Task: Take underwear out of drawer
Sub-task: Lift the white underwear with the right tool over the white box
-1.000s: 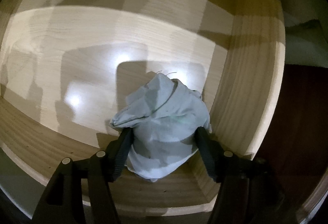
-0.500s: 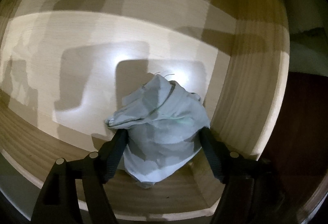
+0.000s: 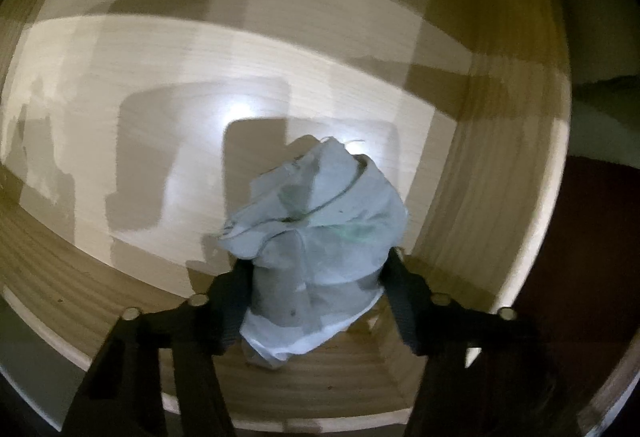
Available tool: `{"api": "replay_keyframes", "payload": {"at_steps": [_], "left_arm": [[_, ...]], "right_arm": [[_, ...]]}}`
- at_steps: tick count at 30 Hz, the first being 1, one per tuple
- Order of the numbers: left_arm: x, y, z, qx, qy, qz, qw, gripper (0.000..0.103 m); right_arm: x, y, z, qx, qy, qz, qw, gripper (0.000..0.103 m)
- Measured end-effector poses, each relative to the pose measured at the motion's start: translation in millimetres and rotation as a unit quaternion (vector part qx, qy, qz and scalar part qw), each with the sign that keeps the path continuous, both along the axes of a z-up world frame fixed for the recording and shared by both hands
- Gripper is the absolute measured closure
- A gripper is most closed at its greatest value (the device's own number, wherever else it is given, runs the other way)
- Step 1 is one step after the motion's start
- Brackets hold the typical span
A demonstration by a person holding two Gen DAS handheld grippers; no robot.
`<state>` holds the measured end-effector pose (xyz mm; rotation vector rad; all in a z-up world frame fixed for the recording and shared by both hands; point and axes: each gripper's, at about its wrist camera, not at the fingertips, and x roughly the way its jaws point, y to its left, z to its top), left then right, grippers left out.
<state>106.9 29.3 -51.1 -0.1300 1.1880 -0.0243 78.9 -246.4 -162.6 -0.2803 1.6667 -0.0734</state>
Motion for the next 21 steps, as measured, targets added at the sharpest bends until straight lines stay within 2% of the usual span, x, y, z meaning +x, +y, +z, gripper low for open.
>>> {"api": "replay_keyframes", "payload": {"at_steps": [6, 11, 17, 21], "left_arm": [[3.0, 3.6, -4.1, 0.004, 0.008, 0.008, 0.9999, 0.044], [2.8, 1.0, -5.5, 0.01, 0.008, 0.004, 0.9999, 0.044], [3.7, 2.5, -7.7, 0.011, 0.013, 0.006, 0.9998, 0.044], [4.1, 3.2, -8.0, 0.012, 0.013, 0.008, 0.9998, 0.044]], "right_arm": [[-7.4, 5.7, 3.5, -0.015, -0.019, 0.012, 1.0, 0.057], [-11.7, 11.4, 9.9, 0.001, -0.038, -0.005, 0.999, 0.059], [-23.5, 15.3, 29.0, 0.009, -0.08, -0.014, 0.997, 0.059], [-28.3, 20.9, 53.8, 0.019, -0.118, -0.009, 0.993, 0.059]]}}
